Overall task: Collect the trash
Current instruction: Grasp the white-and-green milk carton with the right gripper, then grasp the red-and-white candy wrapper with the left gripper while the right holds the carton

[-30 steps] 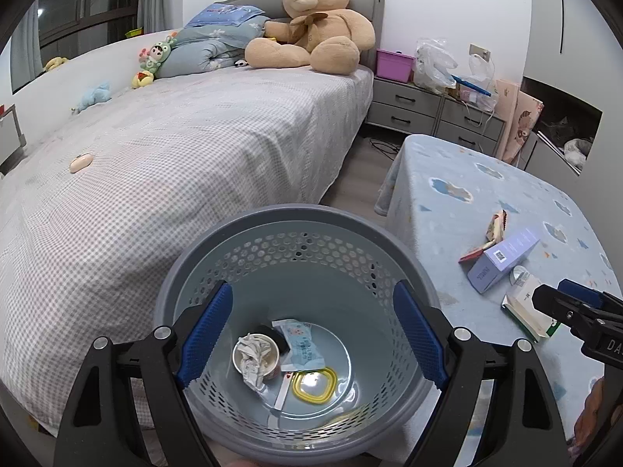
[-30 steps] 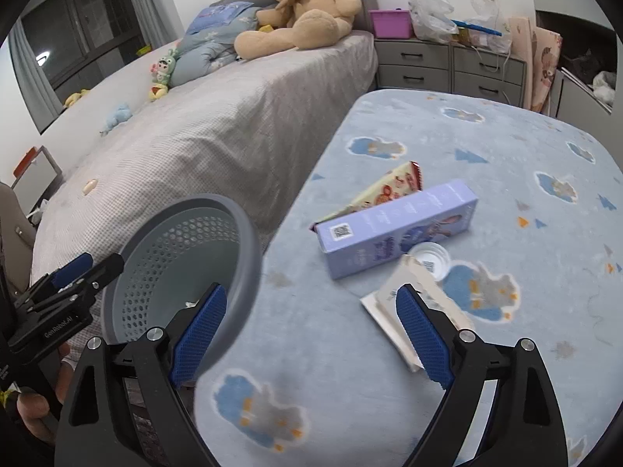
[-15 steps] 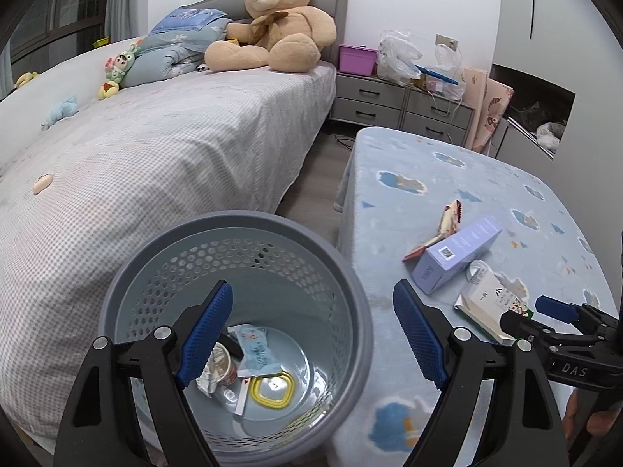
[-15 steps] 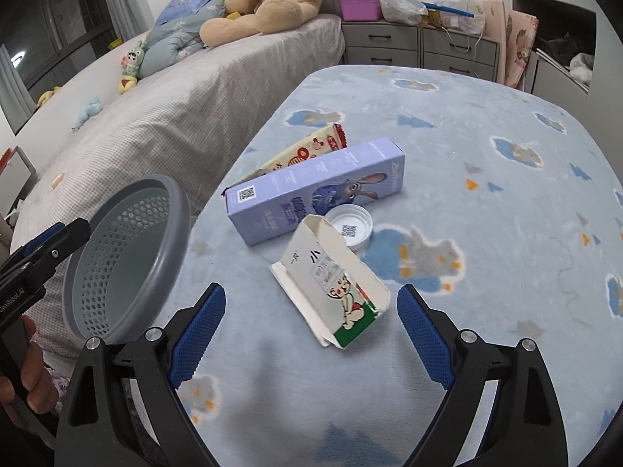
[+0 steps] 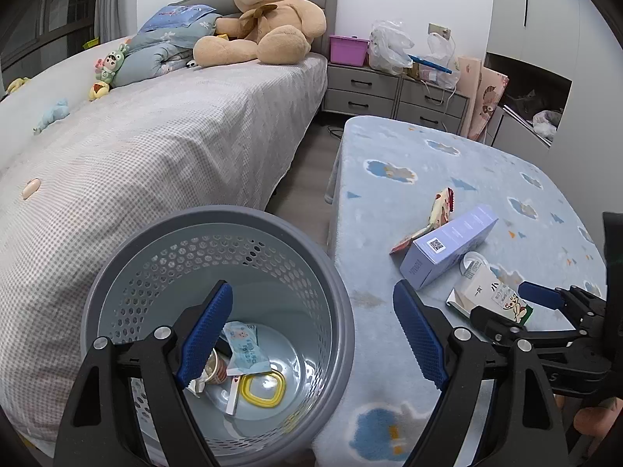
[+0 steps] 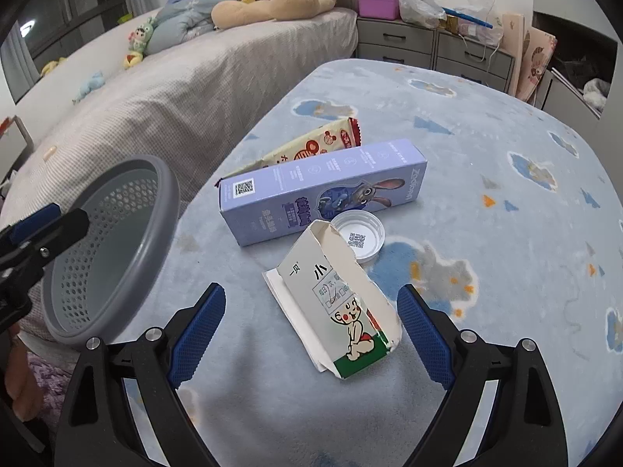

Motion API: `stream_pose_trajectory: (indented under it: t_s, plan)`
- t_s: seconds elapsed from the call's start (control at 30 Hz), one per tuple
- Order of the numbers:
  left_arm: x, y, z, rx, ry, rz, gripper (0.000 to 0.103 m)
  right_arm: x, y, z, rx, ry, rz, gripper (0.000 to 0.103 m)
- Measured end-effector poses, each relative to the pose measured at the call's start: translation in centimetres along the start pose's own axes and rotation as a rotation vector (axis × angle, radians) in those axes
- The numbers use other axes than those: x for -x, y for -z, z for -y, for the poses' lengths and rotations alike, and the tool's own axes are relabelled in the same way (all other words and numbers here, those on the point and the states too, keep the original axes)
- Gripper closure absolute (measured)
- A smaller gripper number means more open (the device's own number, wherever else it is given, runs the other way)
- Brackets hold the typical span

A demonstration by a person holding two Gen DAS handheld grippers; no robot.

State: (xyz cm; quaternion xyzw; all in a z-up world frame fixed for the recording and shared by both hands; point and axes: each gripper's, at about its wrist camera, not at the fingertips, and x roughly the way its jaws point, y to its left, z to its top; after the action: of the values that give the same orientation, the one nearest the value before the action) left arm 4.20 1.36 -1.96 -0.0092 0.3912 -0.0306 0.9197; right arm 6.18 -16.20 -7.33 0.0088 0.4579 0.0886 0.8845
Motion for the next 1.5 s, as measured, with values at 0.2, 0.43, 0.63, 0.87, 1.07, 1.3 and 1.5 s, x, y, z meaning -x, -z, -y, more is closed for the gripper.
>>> stream_pose_trajectory:
  t_s: [0.2,0.43,0.63,0.87,1.07,1.3,1.5]
  plan:
    - [-0.1,-0.1,0.0,0.004,0.011,-0.003,0.022,-1.1,0.1,0.1,0.005,0.027,-0.025,0.015]
    - [0.0,-0.1,0.2,-0.001,0.017,-0.004,0.022,-2.1,0.3,0.2,0.013,0.056,-0.048,0.026]
    - [-0.1,-0.1,0.3,-0.006,0.018,-0.007,0.022,-1.9,0.4,0.3,0.017,0.05,-0.045,0.049]
    - [-0.4,0.1,1.0,-0.019,0.027,-0.014,0.022,-0.9,0.8,1.1,-0.038,-0.001,-0.036,0.057]
    - [-0.5,0.2,2.1,-0.045,0.04,-0.016,0.022,0.5,1.1,2.3,-0.08,-0.016,-0.008,0.057]
    - [-0.8,0.0,3.1,-0.062,0.052,-0.016,0.022,1.8,1.3,4.2,-0.133,-0.034,0.017,0.057]
    - [-1.1,-0.5,4.5,-0.091,0.072,-0.019,0.022,2.5,1.6,5.6,-0.16,-0.036,0.029,0.057]
